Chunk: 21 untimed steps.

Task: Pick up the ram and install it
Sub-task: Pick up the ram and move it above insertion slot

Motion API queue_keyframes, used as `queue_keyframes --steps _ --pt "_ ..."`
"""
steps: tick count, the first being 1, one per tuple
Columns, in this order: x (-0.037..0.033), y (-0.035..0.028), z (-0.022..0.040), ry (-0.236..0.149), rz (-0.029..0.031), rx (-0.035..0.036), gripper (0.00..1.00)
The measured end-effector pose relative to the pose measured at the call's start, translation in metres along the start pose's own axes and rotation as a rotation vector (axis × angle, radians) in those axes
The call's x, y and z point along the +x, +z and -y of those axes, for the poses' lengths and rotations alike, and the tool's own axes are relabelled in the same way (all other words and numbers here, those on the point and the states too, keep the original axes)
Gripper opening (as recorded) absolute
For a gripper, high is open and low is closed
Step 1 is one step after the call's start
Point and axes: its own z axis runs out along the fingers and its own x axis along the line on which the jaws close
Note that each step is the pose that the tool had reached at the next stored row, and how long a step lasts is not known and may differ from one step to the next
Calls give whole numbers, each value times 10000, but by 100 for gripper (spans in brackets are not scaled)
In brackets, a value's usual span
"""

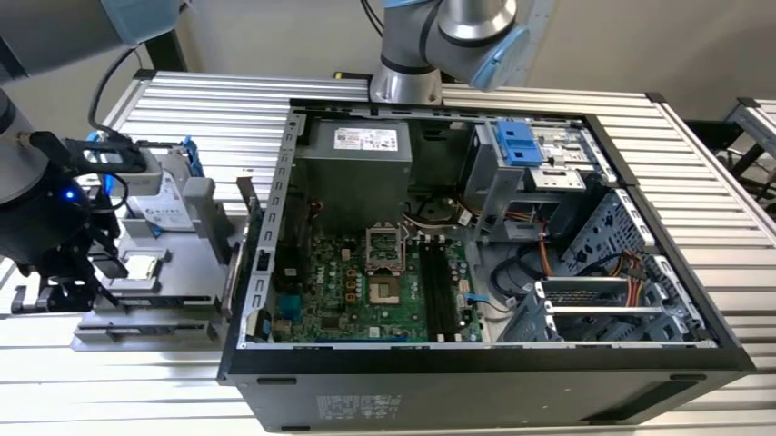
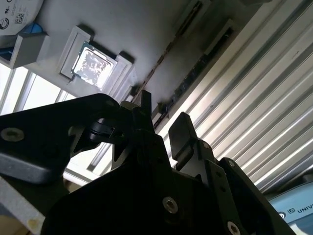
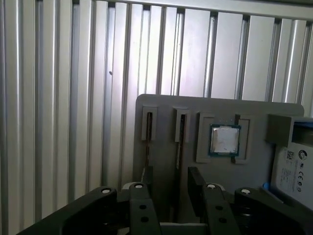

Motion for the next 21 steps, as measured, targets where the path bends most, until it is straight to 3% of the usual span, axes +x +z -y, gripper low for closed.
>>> queue_keyframes --steps 7,21 --pt "1 28 -1 1 2 4 100" --pt "49 201 -4 1 3 5 100"
